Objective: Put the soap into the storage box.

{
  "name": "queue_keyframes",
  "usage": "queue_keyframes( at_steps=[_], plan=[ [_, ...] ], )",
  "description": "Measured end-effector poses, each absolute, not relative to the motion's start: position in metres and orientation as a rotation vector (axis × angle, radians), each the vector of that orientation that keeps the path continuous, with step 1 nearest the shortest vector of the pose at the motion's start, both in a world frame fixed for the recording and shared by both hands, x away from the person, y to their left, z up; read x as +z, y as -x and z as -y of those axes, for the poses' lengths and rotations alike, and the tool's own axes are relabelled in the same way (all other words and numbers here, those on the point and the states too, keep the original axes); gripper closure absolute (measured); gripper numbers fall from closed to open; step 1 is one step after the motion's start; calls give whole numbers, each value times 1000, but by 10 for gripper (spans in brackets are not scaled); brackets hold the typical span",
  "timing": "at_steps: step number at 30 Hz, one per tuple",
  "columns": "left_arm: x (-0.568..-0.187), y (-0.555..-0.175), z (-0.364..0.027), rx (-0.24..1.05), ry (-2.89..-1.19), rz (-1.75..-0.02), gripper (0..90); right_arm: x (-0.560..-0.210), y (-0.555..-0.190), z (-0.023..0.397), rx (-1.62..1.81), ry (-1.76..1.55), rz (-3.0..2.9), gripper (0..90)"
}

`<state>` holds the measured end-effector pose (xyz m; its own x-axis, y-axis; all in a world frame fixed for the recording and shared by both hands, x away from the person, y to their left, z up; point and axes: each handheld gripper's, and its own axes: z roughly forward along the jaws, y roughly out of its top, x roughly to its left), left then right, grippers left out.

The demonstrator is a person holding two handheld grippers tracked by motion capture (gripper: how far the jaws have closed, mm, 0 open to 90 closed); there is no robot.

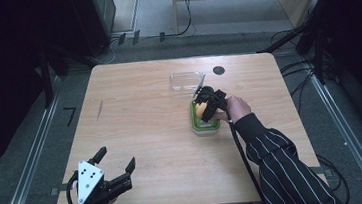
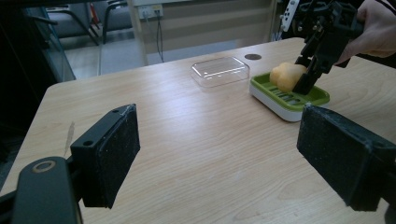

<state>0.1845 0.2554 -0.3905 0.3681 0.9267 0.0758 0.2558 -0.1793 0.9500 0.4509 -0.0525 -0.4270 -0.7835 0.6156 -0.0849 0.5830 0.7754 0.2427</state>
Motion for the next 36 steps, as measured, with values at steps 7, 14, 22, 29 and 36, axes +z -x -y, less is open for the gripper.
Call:
queue_keyframes(
  at_steps=[7,14,22,29,36],
  plan=[
    [-391,-185,-255,873,-1667,-1064,137,-431,-451,50,287,-946,-2808,397],
    [-391,-185,-255,873,-1667,-1062,137,-435,-451,48,288,-943,-2798,397],
    [-391,-185,-255,873,-1665,-1064,137,-438,-452,47,281,-940,-2799,396],
    [-391,-184,-255,873,-1665,-1063,137,-441,-453,44,268,-943,-2791,396],
    [-391,-184,-255,872,-1664,-1065,137,-442,-453,43,261,-949,-2794,395]
  ],
)
